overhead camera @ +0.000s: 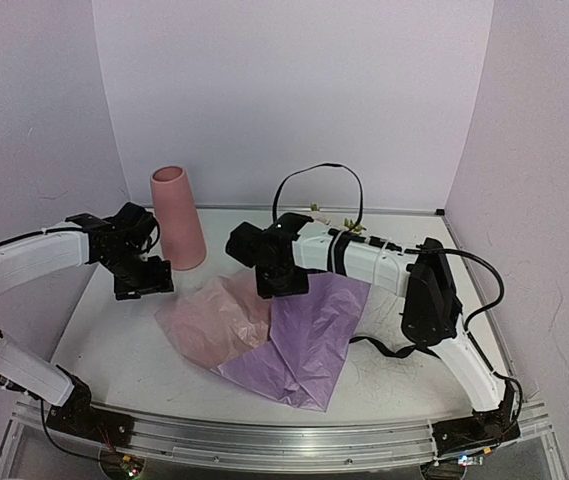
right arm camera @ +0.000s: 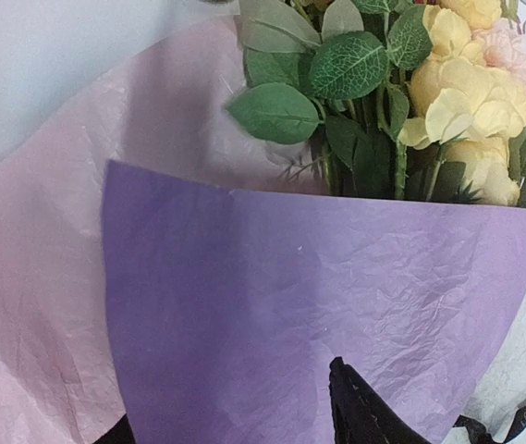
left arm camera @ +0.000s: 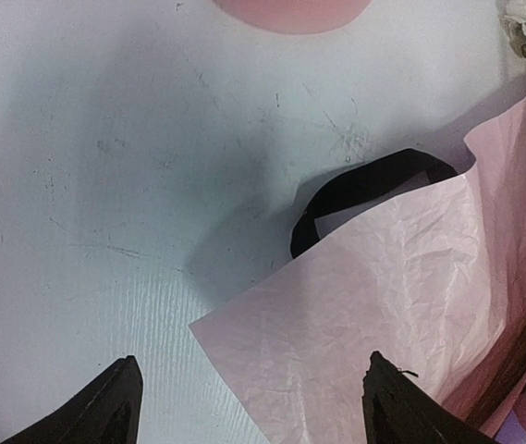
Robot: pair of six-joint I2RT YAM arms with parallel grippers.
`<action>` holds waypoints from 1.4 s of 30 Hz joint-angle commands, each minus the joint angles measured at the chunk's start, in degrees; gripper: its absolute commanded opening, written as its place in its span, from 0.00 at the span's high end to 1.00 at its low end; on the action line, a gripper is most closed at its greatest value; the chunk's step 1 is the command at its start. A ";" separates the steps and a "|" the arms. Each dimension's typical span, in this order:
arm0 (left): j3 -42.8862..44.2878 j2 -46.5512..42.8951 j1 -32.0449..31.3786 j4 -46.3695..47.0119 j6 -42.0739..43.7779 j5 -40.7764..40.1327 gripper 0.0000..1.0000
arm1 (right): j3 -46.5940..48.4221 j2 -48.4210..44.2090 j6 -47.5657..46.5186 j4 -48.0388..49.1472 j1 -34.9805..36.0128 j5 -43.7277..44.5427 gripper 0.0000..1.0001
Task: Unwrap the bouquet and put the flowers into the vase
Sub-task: Unfold the wrapping paper at the center of the board.
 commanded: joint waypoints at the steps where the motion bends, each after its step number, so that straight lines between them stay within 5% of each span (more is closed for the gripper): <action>1: 2.92 1.54 0.88 -0.07 2.82 1.09 0.16 | -0.65 -5.84 -1.81 -2.56 0.33 0.87 0.54; 5: 4.08 3.92 0.89 -0.09 5.31 2.06 0.15 | -4.43 -9.12 -1.62 -1.69 0.29 0.33 0.73; 11: 3.53 2.82 0.87 0.04 5.47 4.18 0.11 | -9.31 -14.70 -0.71 -0.33 0.33 -0.21 0.78; 17: 2.16 2.73 0.89 -0.05 5.09 6.39 0.07 | -17.70 -22.54 3.17 0.02 0.33 0.07 0.96; 42: -8.54 -10.25 0.88 -0.06 -9.31 16.27 0.08 | -63.03 -66.30 21.85 -2.18 0.33 -3.18 0.93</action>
